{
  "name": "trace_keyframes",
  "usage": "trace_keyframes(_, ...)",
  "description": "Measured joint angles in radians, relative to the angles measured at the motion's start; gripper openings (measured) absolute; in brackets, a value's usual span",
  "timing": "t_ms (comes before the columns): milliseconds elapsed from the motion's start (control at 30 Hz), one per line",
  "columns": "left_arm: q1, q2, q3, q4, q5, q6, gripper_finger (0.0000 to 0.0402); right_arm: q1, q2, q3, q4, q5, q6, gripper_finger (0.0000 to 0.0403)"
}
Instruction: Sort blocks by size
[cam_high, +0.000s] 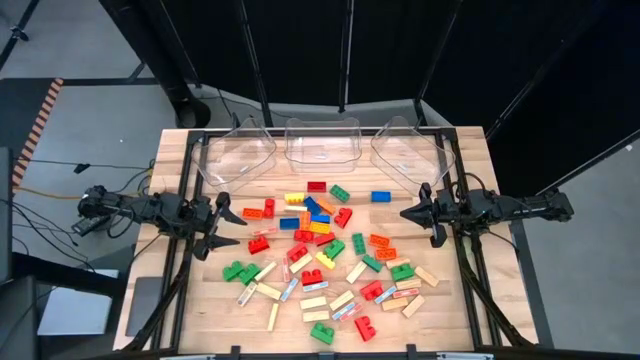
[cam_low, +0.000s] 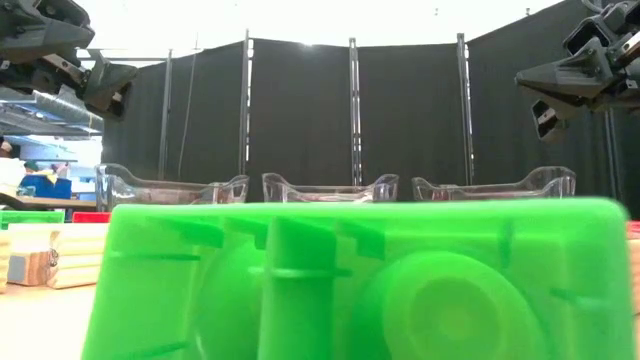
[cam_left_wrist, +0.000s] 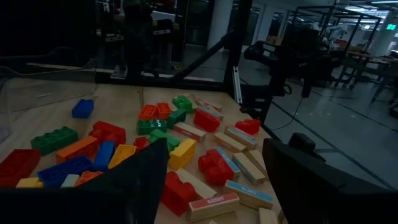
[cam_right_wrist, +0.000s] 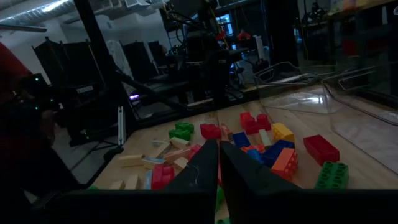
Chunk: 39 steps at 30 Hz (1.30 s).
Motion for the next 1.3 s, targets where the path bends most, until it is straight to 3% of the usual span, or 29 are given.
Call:
trace_keyframes(167, 0.000, 0.000, 0.000, 0.067, 0.000, -0.007, 0.0269, 0.000, 0.000, 0.000, 0.000, 0.000, 0.000, 0.0030)
trace_keyframes(533, 0.000, 0.001, 0.000, 0.350, 0.000, -0.259, 0.0269, 0.000, 0.000, 0.000, 0.000, 0.000, 0.000, 0.0030)
trace_keyframes(667, 0.001, 0.001, 0.000, 0.427, -0.012, -0.280, 0.0269, 0.000, 0.000, 0.000, 0.000, 0.000, 0.000, 0.0030)
trace_keyframes(1100, 0.002, 0.001, 0.000, 0.602, -0.534, -0.210, 0.0269, 0.000, 0.000, 0.000, 0.037, 0.002, -0.001, 0.0030)
trace_keyframes(1300, 0.002, 0.002, 0.000, 0.618, -0.670, -0.240, 0.0269, -0.003, 0.000, 0.000, 0.150, 0.049, 0.001, 0.0030)
